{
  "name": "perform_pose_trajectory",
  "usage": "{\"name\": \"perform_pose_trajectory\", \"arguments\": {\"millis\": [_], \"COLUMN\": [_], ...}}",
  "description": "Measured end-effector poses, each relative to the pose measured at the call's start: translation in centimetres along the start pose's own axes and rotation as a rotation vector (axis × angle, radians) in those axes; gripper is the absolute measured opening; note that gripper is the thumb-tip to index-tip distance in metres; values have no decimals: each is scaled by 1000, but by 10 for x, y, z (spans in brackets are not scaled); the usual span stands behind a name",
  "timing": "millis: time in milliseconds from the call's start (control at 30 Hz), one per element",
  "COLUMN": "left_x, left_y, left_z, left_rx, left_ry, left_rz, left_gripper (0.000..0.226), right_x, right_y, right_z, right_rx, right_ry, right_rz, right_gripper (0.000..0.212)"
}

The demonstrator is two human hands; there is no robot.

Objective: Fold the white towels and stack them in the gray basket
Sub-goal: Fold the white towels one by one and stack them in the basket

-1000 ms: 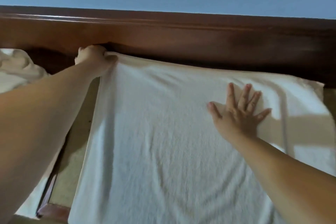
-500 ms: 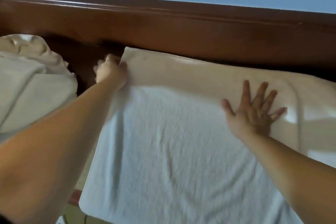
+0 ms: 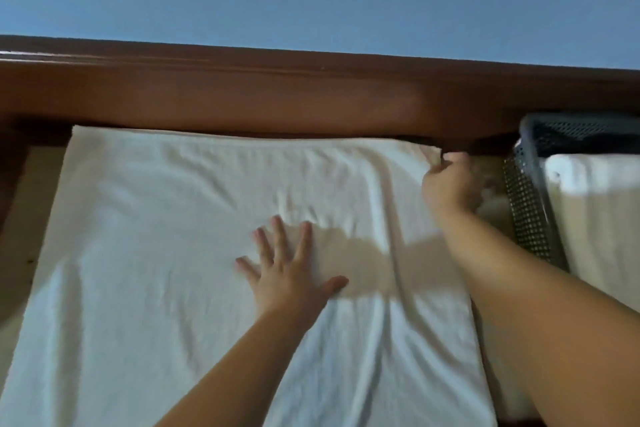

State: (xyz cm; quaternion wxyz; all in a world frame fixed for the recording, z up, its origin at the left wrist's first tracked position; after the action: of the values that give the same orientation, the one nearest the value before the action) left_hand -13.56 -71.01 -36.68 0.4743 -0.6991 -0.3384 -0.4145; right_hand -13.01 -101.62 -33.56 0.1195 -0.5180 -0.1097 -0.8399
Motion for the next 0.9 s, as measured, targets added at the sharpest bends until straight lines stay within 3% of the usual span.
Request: {"name": "perform_pose_trajectory", "arguments": {"millis": [100, 233, 433, 533, 633, 733, 900], "left_x": [0, 4, 8, 7, 6, 6, 4], "left_y": [1, 1, 3, 2, 2, 2, 3], "left_z": [-1, -5, -8, -8, -8, -8, -7], "left_rx": [-6, 6, 17, 18, 20, 27, 27], "left_ry": [35, 62, 89, 99, 102, 102, 107], "left_rz": [-11, -17, 6, 4, 7, 19, 13], "left_gripper": [114, 116, 120, 121, 122, 123, 124], "right_x": [-4, -13, -9, -5, -7, -9, 1], "right_y": [40, 54, 76, 94, 89, 83, 85], "right_z": [-23, -14, 5, 6, 1, 0, -1], "right_rx": [-66, -89, -6, -85, -182, -182, -104], "right_ry": [15, 1, -97, -9, 82, 89, 224], "right_rz": [235, 389, 434, 434, 505, 559, 432], "right_gripper": [30, 23, 20, 31, 26, 36, 47]}}
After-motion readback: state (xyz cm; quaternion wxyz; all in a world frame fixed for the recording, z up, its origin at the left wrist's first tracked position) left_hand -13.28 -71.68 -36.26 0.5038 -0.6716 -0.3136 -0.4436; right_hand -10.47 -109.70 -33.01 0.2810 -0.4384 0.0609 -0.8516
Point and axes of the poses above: each hand's wrist, its own y-axis towards the middle knuckle, its own x-axis out of the back of the hand, z = x × y, the point moved 2 cm from there along y, towards the middle knuckle, and after that the axes turned 10 degrees about -z, right-handed, at the moved point
